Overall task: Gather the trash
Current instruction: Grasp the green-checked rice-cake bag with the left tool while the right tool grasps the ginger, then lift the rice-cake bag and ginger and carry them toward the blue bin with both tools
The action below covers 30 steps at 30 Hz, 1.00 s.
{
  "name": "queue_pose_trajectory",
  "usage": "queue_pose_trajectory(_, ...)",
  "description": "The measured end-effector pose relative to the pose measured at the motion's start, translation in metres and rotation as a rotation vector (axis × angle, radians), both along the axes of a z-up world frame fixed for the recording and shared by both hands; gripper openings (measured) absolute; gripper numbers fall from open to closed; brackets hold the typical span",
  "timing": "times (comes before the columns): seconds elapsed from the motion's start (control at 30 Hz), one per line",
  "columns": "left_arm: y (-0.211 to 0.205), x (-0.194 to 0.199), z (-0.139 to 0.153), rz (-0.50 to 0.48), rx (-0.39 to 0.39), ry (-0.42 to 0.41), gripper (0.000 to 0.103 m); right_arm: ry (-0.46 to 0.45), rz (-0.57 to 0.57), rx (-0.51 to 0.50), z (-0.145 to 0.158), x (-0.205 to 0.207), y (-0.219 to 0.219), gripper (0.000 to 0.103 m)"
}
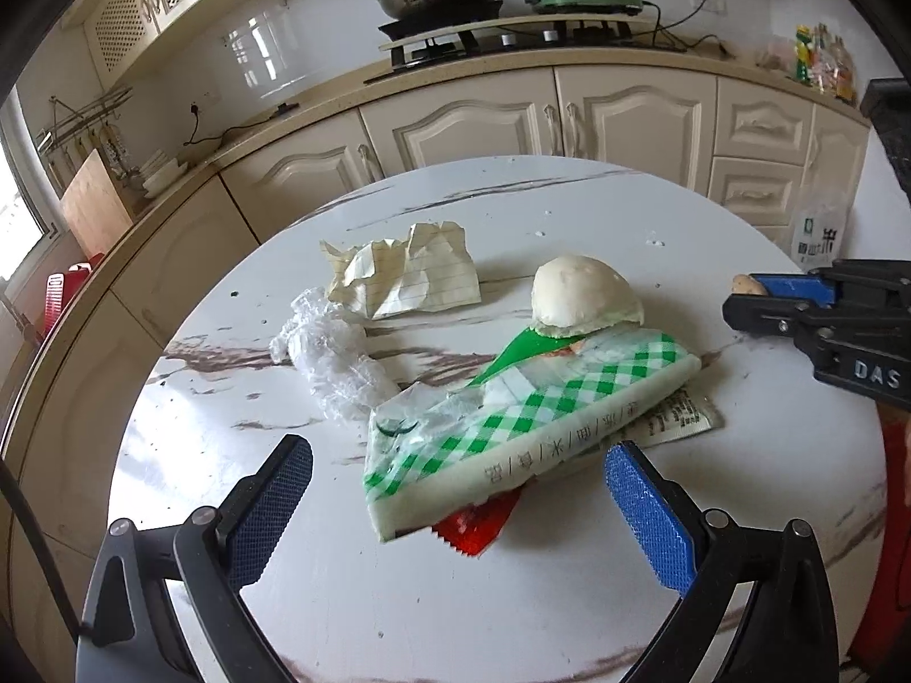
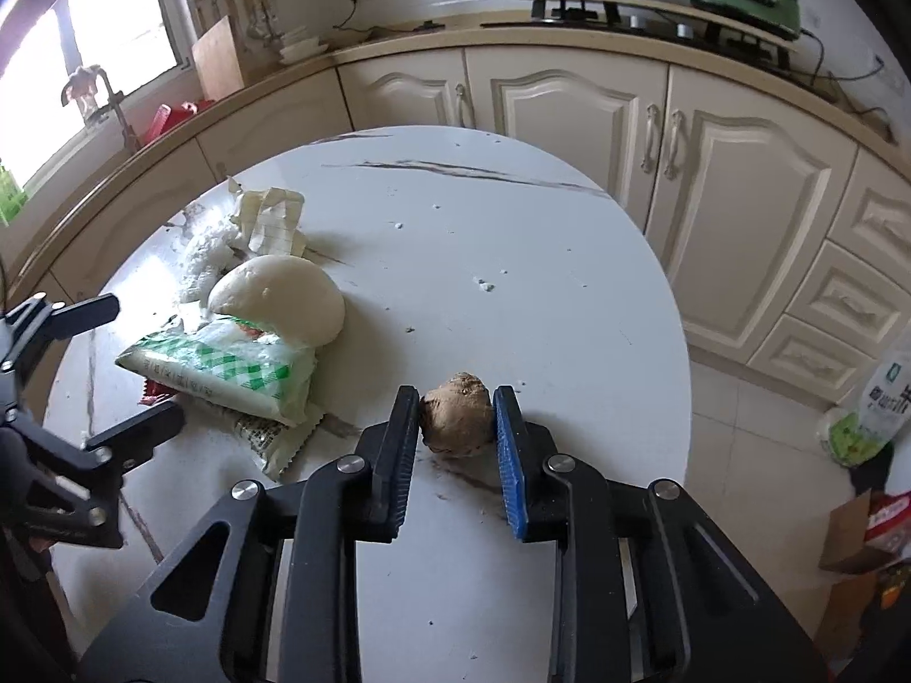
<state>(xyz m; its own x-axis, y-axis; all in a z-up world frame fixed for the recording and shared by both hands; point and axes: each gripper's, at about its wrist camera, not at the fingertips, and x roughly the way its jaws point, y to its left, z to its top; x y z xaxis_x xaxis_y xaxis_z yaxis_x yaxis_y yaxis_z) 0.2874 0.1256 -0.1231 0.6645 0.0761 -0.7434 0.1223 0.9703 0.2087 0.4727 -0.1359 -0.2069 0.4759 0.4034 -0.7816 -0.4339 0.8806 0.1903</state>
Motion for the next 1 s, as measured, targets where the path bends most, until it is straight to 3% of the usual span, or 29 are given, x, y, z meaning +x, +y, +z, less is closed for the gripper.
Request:
queue_pose_trajectory(0.1,-0.004,0.009,-0.009,-0.006,0.030,0.014,0.099,0.003,0.012,0.017,0.000,-0.002,0.002,0.025)
queue_pose_trajectory(0.2,-0.005,0.016,-0.014,-0.023,0.008,0.034,0.087,0.005,0.016,0.030,-0.001,-0.003,0.002,0.025)
queue_pose_trajectory(0.27,-0.006,0.020,-0.015,-0.040,-0.024,0.041,0.071,0.010,0.018,0.044,-0.001,-0.003,0.001,0.025)
queue_pose_trajectory(0.43,-0.008,0.025,-0.018,-0.044,-0.002,0.036,0.044,0.019,0.023,0.065,-0.001,-0.005,0.002,0.025)
queue_pose_trajectory(0.7,-0.005,0.023,-0.017,-0.012,0.014,0.028,0.028,0.032,0.043,0.099,-0.002,-0.005,0.006,0.025)
queue_pose_trajectory(0.8,-0.001,0.019,-0.012,0.003,-0.011,0.034,0.022,0.032,0.048,0.102,-0.001,-0.008,0.007,0.025)
queue_pose_trajectory(0.87,0.007,0.016,-0.007,0.020,-0.039,0.031,0.013,0.031,0.049,0.109,0.000,-0.009,0.008,0.025)
queue_pose_trajectory(1.0,0.020,0.010,0.001,0.037,-0.120,0.044,0.011,0.034,0.057,0.131,0.002,-0.014,0.010,0.025)
